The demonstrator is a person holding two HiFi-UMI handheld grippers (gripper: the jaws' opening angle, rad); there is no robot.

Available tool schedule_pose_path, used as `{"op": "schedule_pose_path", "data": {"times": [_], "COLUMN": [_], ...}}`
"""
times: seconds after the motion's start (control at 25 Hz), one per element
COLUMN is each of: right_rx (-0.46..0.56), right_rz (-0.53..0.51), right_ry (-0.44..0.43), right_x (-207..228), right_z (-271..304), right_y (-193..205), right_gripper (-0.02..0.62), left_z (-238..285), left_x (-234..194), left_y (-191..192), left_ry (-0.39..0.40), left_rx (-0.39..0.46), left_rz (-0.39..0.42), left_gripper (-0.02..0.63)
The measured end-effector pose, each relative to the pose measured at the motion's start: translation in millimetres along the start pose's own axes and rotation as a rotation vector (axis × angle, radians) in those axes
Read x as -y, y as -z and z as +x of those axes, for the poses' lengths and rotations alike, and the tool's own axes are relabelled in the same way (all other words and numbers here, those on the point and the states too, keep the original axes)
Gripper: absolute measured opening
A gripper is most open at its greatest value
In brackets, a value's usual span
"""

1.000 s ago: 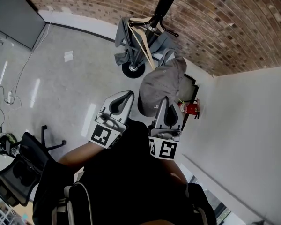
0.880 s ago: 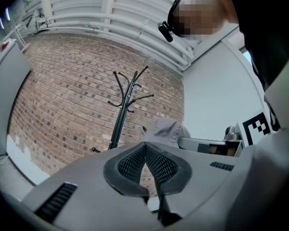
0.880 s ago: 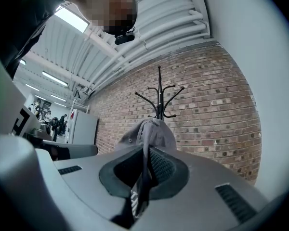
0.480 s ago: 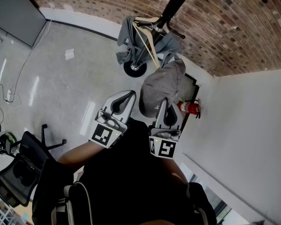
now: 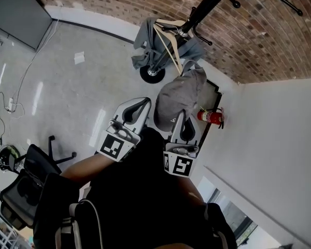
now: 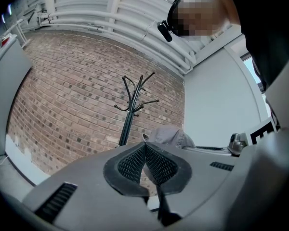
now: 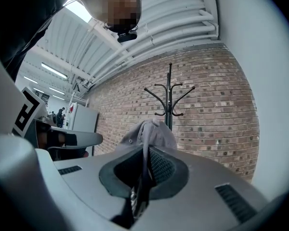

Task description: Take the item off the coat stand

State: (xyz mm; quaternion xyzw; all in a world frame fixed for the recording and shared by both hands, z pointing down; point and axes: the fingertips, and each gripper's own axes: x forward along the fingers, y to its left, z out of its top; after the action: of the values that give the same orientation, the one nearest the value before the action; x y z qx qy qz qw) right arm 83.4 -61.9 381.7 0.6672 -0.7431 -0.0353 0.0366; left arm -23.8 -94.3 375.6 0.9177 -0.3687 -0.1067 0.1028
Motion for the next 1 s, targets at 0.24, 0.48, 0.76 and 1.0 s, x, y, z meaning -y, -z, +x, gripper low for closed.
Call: {"op": "schedule_pose_path", "data": {"times": [0.24,0.48,0.76,1.0], "right_rx": [0.018,0.039,0.05,0.07], "right_rz": [0.002,0.015,0.029,0.041], "right_ry": [-0.006,-0.013,-0.035,-0.064], "right_x": [-18,-28,-44,-64], "right_z": [6,14,27,39], "right_y": [-9,-13,-14,-15], "right_gripper": [0.025,0.025,0.025,0.025], "left_z": [-4,-12,-29,-42], "left_x": [-11,-19,-41,-59], "left_y": [-11,-13,-24,-34], "left_ry": [0.013,0.025,-0.021,-0.058], "left_rx": [0.013,0.002,0.043,0.047], "left_rz": [0.006,0.023,0.023,0.029], "left_gripper": [0.018,0.018,0.018,0.018]}}
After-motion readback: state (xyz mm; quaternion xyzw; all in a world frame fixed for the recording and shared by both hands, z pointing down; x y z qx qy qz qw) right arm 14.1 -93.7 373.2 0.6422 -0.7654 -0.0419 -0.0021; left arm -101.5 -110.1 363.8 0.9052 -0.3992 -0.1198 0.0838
